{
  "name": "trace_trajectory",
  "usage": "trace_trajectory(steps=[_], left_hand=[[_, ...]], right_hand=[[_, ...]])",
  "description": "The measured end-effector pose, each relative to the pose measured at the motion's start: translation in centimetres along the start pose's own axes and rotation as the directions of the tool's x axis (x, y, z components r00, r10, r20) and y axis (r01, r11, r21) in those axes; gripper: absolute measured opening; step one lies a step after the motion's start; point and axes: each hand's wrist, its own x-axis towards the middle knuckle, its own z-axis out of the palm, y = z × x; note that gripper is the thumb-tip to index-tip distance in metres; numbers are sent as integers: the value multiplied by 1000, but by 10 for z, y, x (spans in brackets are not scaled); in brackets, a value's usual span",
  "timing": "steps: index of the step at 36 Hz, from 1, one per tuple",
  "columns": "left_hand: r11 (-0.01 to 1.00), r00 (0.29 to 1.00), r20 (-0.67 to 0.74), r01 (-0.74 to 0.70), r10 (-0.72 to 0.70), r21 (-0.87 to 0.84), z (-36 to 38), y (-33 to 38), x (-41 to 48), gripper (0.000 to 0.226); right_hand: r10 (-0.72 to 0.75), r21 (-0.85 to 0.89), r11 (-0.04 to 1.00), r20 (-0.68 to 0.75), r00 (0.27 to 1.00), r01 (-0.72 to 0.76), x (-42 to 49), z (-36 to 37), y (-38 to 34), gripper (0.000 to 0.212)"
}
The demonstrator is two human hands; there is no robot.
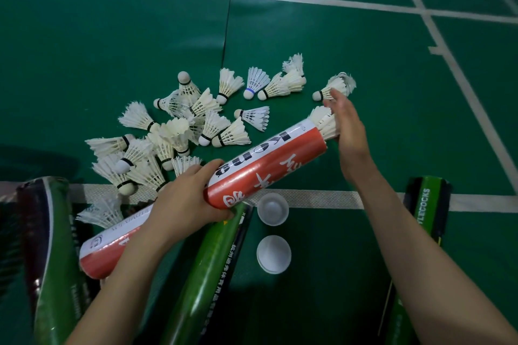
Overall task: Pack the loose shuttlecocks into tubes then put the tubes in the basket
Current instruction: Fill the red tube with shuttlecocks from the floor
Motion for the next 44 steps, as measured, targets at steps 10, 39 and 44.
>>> trace_trajectory(steps=[10, 39, 44], left_hand=[[998, 999, -34, -9, 11, 63, 0, 8, -3, 97], [984, 981, -92, 175, -170, 46, 6, -2, 7, 98], [968, 965, -87, 251, -247, 30, 9, -20, 9, 99]], right_hand=[[94, 5, 995, 79, 992, -95, -7, 3, -2, 53], [351, -6, 935, 165, 922, -355, 21, 56, 24, 50], [368, -138, 927, 156, 917, -349, 39, 74, 26, 37]])
